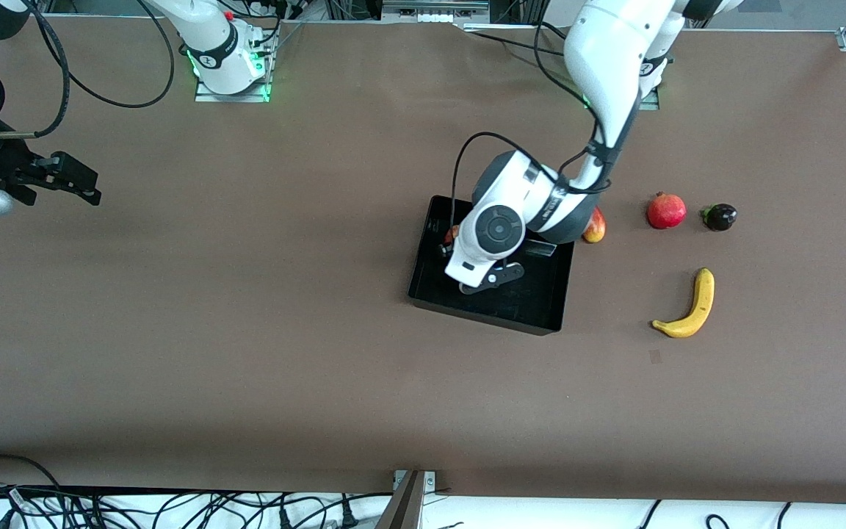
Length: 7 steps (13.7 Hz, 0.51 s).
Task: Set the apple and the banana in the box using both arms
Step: 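Carry the apple into the black box and open the left gripper, then move the left gripper to the banana and grasp it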
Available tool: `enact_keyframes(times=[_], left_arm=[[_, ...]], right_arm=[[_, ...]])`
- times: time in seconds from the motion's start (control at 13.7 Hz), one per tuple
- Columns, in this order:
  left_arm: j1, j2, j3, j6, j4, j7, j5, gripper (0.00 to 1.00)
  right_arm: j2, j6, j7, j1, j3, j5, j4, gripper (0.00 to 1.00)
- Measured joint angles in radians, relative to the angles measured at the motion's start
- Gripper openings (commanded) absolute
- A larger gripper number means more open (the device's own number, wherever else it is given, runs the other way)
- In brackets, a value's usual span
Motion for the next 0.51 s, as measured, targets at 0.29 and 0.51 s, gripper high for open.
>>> enact_keyframes(times=[0.29, 0.51], left_arm=[[0.158, -0.108, 0.008, -0.189, 0.044, 0.132, 0.085, 1.00], [0.272, -0.124, 0.018, -0.279, 0.048, 0.422, 0.153, 1.00]], right_arm=[[0.000, 0.000, 0.000, 0.000, 0.002, 0.000, 0.000, 1.00], [0.000, 0.000, 0.000, 0.000, 0.002, 0.000, 0.000, 1.00]])
